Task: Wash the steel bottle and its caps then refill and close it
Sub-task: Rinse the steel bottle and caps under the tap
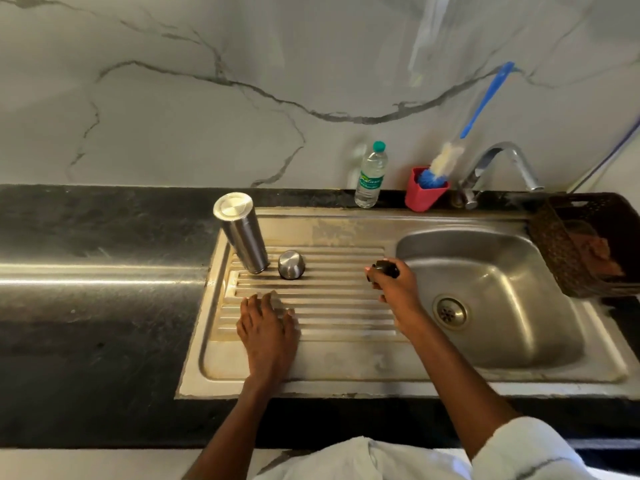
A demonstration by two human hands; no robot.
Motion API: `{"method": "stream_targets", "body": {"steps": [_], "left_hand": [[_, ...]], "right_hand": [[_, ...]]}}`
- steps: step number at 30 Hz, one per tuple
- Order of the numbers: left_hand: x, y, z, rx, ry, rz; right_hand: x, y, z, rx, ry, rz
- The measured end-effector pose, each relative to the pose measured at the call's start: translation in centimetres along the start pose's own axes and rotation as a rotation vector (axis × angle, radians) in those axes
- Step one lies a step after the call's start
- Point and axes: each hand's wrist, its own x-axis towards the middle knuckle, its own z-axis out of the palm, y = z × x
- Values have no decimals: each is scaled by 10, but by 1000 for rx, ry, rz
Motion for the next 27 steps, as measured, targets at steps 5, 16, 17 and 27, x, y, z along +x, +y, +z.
{"method": "stream_targets", "body": {"steps": [5,16,17,27], "left_hand": [[-17,67,38,-169,74,145],[48,264,145,-178,-315,305],[59,280,151,-159,-342,318],[158,408,229,-248,-388,333]], "right_hand": [[12,8,-78,514,38,303],[91,17,-210,711,124,284],[98,17,-215,680,144,269],[178,9,-228,442,15,53]]}}
